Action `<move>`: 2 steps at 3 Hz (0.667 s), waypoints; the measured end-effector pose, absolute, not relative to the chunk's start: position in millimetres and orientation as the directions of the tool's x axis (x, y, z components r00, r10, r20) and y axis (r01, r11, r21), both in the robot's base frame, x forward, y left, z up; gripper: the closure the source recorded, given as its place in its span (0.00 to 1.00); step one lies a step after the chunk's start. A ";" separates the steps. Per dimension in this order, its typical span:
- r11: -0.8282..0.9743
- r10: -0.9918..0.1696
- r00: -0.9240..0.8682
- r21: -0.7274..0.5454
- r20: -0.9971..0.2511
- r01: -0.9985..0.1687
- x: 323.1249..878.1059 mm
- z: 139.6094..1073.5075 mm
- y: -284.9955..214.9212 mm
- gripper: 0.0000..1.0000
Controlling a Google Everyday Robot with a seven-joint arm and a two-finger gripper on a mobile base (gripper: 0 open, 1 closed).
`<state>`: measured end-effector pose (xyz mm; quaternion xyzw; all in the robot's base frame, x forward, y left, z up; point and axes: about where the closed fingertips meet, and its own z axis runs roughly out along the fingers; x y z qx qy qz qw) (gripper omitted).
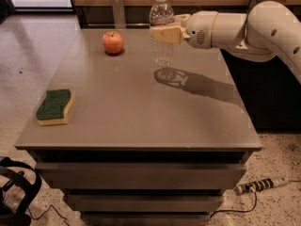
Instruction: Move water bottle near sponge
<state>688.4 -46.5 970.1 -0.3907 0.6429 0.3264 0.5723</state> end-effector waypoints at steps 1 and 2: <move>0.455 -0.132 -0.040 -0.025 -0.991 -0.890 662.4 964.1 -22.1 1.00; 0.414 -0.110 -0.021 -0.026 -0.994 -0.910 641.5 954.2 2.2 1.00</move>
Offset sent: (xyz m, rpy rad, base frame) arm -0.0730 0.0759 -0.0278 0.0524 -0.0382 0.1330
